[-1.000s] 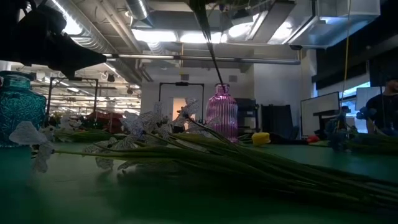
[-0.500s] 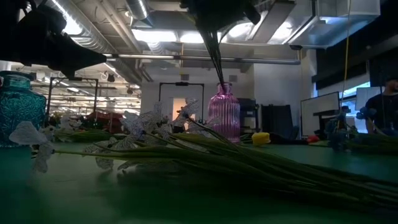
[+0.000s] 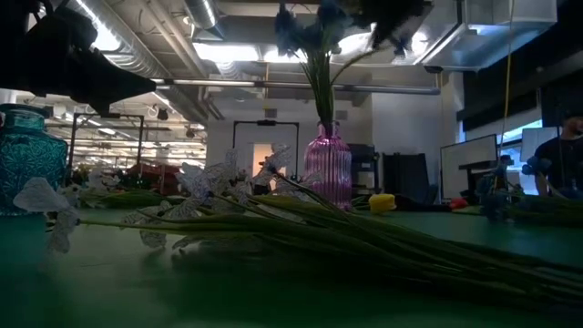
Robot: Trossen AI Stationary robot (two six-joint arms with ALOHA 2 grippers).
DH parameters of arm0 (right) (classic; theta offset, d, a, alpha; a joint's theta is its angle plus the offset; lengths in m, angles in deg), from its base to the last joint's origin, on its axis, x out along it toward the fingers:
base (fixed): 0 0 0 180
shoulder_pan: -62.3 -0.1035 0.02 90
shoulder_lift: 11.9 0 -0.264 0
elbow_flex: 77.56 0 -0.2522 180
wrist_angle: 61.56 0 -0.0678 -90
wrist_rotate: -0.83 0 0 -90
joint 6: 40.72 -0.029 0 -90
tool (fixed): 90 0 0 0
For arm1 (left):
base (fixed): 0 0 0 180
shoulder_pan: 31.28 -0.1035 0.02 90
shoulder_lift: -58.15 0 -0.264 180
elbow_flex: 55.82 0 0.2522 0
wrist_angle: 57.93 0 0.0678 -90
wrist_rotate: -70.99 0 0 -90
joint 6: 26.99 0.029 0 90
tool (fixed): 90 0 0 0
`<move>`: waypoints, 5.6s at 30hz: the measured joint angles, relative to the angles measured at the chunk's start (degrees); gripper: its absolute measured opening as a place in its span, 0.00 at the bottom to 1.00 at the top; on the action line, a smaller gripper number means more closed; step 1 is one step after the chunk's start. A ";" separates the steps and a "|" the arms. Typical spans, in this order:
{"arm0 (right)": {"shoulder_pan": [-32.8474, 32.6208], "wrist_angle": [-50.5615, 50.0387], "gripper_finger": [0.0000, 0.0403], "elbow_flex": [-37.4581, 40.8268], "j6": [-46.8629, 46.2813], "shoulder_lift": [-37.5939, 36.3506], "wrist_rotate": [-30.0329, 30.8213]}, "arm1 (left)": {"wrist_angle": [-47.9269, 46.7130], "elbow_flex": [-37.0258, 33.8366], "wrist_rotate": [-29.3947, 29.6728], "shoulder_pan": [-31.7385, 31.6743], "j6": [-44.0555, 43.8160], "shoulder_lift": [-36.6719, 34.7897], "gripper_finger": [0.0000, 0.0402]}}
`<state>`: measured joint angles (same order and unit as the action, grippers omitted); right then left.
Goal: Sort flowers into vase by color
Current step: Put the right red flower into the purple vase, then put the red flower into the purple vase
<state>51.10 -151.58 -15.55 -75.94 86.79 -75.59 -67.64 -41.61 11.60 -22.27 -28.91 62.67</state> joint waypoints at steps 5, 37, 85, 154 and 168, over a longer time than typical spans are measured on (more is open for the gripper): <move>-0.02 -11.81 0.65 -0.15 -4.34 -1.01 -6.26 | 0.01 0.02 0.00 0.01 -0.01 0.01 0.01; 56.83 29.24 0.43 53.75 -9.45 -13.04 7.35 | 0.00 0.00 0.00 0.00 0.01 0.00 0.01; -2.62 100.76 0.01 52.41 28.90 -27.78 34.42 | 0.00 0.01 0.00 0.01 -0.02 0.01 0.01; -9.48 56.19 0.75 52.39 44.82 -51.79 23.13 | 30.48 0.07 -3.23 -2.91 -10.94 6.55 0.01; -12.41 47.34 0.75 52.39 40.70 -58.60 24.84 | 18.33 22.28 10.71 -21.40 -37.47 59.71 0.01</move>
<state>38.69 -104.24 36.85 -35.24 28.19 -50.76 -49.31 -19.32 22.31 -43.67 -66.38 122.38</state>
